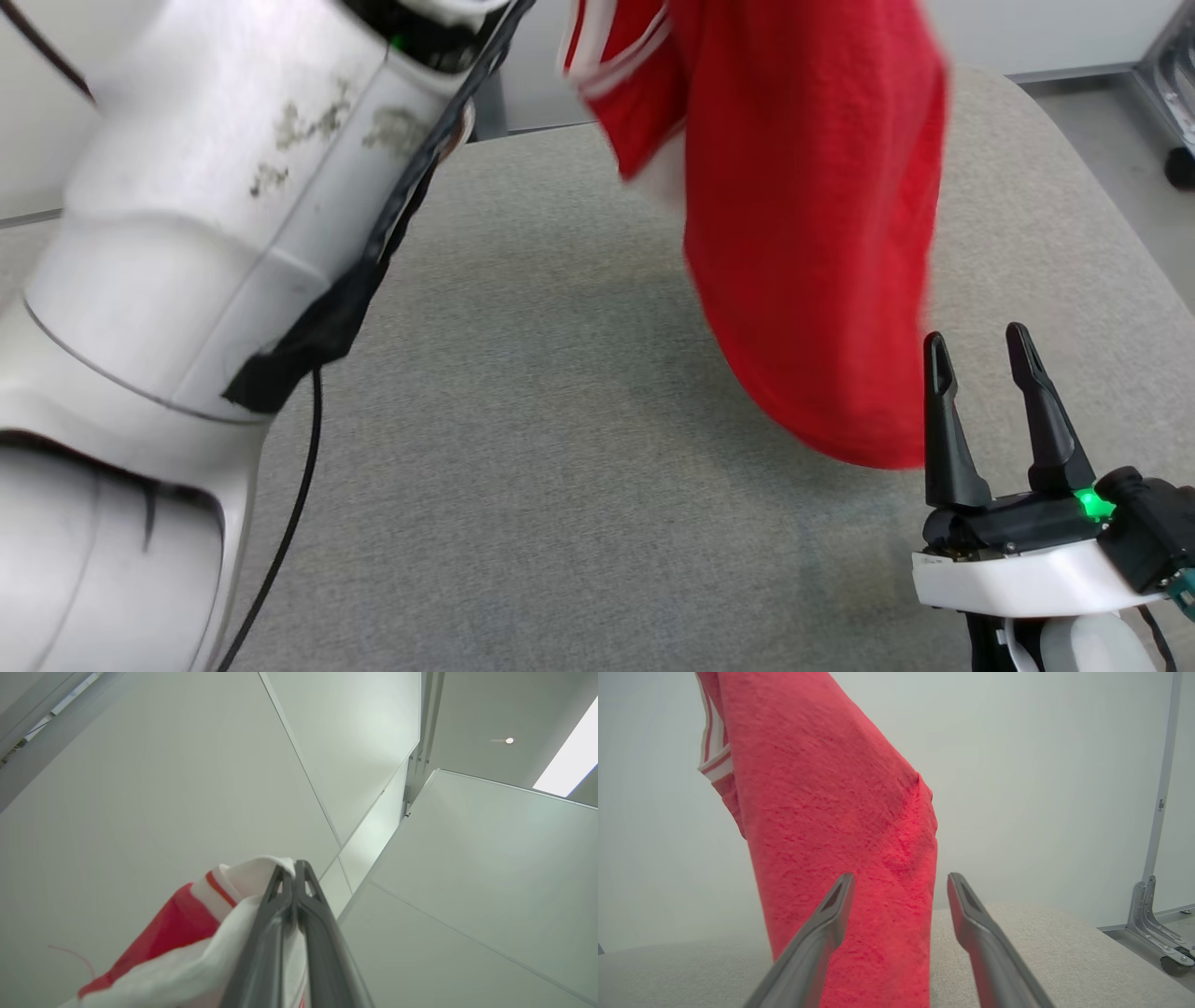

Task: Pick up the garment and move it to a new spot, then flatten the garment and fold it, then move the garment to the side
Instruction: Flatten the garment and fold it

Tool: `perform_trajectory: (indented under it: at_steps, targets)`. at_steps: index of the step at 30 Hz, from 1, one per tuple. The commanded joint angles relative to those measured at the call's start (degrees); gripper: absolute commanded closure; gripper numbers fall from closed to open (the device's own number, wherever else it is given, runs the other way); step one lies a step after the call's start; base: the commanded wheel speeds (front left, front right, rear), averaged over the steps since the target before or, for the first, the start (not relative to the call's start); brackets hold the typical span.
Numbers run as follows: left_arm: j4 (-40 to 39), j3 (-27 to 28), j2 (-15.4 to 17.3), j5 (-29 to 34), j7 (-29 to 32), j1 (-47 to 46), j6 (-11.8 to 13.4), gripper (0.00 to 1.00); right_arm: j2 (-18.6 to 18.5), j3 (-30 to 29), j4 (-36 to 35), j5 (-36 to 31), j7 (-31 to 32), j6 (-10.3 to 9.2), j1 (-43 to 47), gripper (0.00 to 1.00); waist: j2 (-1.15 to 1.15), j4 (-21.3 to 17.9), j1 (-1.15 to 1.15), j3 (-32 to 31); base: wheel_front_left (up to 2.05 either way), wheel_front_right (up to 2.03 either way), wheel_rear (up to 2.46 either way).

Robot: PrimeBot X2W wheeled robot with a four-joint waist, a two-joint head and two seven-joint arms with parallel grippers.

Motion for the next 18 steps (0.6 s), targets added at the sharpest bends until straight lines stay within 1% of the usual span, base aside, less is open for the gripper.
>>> perform_trajectory:
  at_steps: [1, 3, 5, 9, 13, 14, 15, 16, 18]
  targets:
    - [1.35, -0.09, 1.02, 0.02, -0.06, 3.07, 0.62, 1.0, -0.06, -0.04, -0.09, -0.16, -0.03, -0.02, 0.37, 0.0, 0.0, 1.07, 0.0, -0.56, 0.0, 0.0, 0.0]
    - [2.98, -0.36, 2.81, -0.45, 0.08, 6.99, 1.84, 1.0, -0.08, -0.47, -0.28, -0.23, -0.03, -0.02, 0.92, 0.0, 0.0, 2.05, 0.0, -0.58, 0.0, 0.0, 0.0]
    - [3.12, -0.99, 5.23, -0.78, 0.52, 11.95, 2.01, 1.0, -0.08, -0.88, -0.42, -0.33, -0.03, -0.02, 1.23, 0.0, 0.0, 2.99, 0.0, -0.44, 0.0, 0.0, 0.0]
    - [1.79, 0.89, 11.54, -2.34, 0.07, 23.14, 0.76, 1.0, -0.08, -1.36, -0.65, -0.71, -0.03, -0.02, 2.14, 0.0, 0.0, 4.52, 0.0, -0.11, 0.0, 0.0, 0.0]
    - [0.98, 6.48, 17.05, -2.4, -0.4, 32.29, -0.71, 1.0, -0.08, -1.35, -0.22, -1.36, -0.03, -0.02, 2.81, 0.0, 0.0, 5.83, 0.0, -0.07, 0.0, 0.0, 0.0]
    - [1.21, 8.52, 18.1, -1.95, -0.47, 34.19, -1.12, 1.0, -0.09, -1.33, -0.09, -1.55, -0.03, -0.02, 3.12, 0.0, 0.0, 6.17, 0.0, -0.14, 0.0, 0.0, 0.0]
    - [1.22, 10.57, 19.22, -0.1, -0.5, 35.74, -1.7, 1.0, -0.09, -1.26, 0.04, -1.77, -0.03, -0.02, 3.35, 0.0, 0.0, 6.46, 0.0, -0.19, 0.0, 0.0, 0.0]
    - [1.4, 12.66, 19.66, 0.95, -0.5, 37.69, -1.91, 1.0, -0.08, -0.96, 0.37, -1.9, -0.03, -0.02, 3.4, 0.0, 0.0, 6.62, 0.0, -0.25, 0.0, 0.0, 0.0]
    - [1.57, 15.1, 19.83, 2.48, -0.36, 42.01, -2.3, 1.0, -0.11, -0.55, 0.98, -1.91, -0.03, -0.02, 3.3, 0.0, 0.0, 6.71, 0.0, -0.39, 0.0, 0.0, 0.0]
